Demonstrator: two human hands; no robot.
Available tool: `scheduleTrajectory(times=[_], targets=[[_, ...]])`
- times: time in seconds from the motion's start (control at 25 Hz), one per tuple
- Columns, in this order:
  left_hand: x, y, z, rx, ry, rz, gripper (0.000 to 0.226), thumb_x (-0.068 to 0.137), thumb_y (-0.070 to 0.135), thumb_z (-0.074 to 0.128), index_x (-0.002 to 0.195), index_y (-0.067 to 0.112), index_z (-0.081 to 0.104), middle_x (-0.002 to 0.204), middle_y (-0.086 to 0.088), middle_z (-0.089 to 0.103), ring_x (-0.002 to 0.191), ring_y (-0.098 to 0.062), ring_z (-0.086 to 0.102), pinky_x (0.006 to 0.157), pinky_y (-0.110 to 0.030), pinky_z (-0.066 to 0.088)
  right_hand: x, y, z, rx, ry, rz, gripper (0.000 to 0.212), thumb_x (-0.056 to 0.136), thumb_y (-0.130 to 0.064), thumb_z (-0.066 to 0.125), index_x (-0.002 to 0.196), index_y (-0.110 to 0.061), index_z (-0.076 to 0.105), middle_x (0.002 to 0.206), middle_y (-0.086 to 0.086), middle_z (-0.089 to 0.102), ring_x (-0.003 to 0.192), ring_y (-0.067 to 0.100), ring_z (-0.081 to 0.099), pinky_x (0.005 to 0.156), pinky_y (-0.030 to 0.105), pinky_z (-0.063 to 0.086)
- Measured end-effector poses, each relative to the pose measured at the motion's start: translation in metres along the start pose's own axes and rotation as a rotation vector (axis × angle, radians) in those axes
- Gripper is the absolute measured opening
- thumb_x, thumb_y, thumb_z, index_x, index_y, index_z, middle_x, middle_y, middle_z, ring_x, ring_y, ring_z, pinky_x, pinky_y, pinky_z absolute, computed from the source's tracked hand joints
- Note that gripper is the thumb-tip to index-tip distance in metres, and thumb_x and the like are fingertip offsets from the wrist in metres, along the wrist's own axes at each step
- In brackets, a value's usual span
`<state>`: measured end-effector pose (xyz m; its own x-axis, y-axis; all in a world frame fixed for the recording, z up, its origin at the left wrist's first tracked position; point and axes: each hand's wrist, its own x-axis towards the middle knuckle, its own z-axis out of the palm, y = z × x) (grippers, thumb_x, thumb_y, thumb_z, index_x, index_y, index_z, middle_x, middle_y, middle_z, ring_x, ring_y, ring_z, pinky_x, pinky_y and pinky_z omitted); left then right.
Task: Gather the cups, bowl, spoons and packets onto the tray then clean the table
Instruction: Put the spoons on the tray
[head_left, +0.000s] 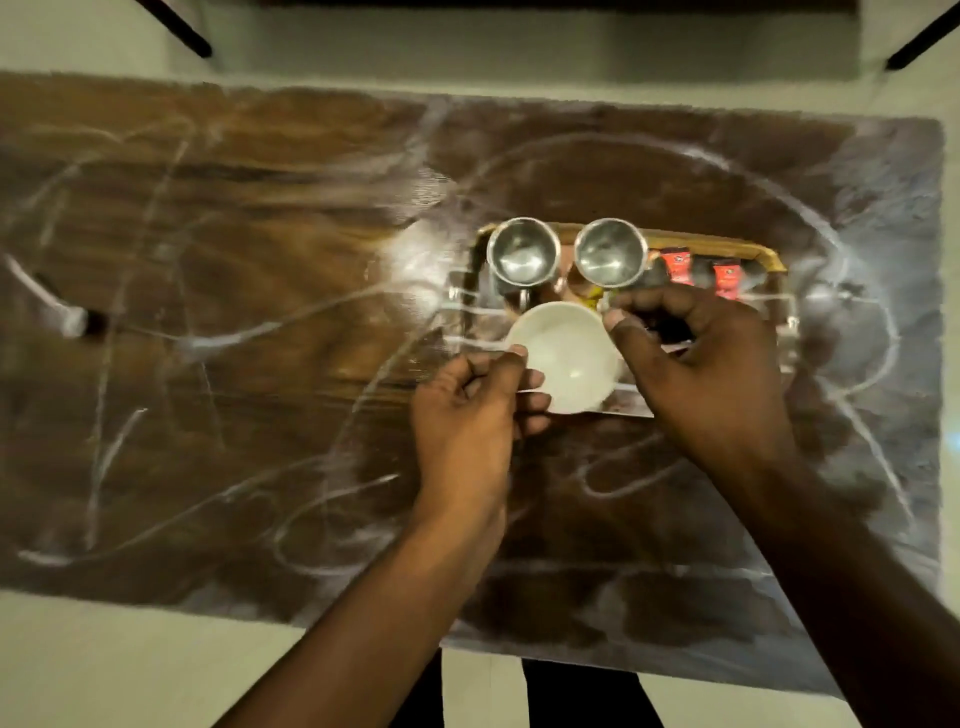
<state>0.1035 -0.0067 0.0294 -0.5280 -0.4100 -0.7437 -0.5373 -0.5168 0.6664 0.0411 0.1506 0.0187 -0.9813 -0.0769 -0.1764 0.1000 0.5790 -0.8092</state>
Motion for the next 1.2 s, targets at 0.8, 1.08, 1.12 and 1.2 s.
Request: scheduleTrajectory(times=[0.8,1.08,1.12,1.2], targets=[[0.206,0.155,-0.402,-0.125,0.454,0.114,0.025,0.103,0.007,0.061,0.128,0.004,0.067,0.096,-0.004,0.07,0.09,-0.016,0.067,0.084,-0.034,0.059,0.013,-0.22,0.443,0.031,-0.491,0.124,0.015,0.089,-0.03,0.085,0.096,-0.022,0.075,0.081,0.0,0.078,0.078,0.022,0.078,0.081,0.05,0.066],[0.228,0.165,-0.412,-0.146,0.356,0.127,0.016,0.102,0.002,0.063,0.115,0.006,0.07,0.093,-0.007,0.075,0.087,-0.019,0.072,0.086,-0.031,0.063,0.015,-0.231,0.493,0.095,-0.463,0.291,0.015,0.087,-0.013,0.086,0.091,-0.014,0.072,0.076,0.007,0.08,0.067,0.023,0.081,0.074,0.052,0.068],[0.229,0.165,-0.412,-0.152,0.354,0.123,0.016,0.102,0.002,0.064,0.117,0.004,0.071,0.095,-0.01,0.076,0.089,-0.021,0.072,0.089,-0.033,0.063,0.015,-0.232,0.493,0.11,-0.467,0.308,0.012,0.088,-0.008,0.083,0.092,-0.012,0.073,0.074,0.007,0.08,0.066,0.022,0.081,0.074,0.052,0.069],[0.228,0.164,-0.41,-0.153,0.354,0.123,0.018,0.101,0.004,0.068,0.117,0.001,0.073,0.097,-0.013,0.079,0.09,-0.022,0.075,0.091,-0.034,0.064,0.014,-0.233,0.485,0.139,-0.471,0.314,0.012,0.089,-0.002,0.078,0.089,-0.013,0.073,0.073,0.008,0.08,0.068,0.023,0.082,0.078,0.052,0.069]])
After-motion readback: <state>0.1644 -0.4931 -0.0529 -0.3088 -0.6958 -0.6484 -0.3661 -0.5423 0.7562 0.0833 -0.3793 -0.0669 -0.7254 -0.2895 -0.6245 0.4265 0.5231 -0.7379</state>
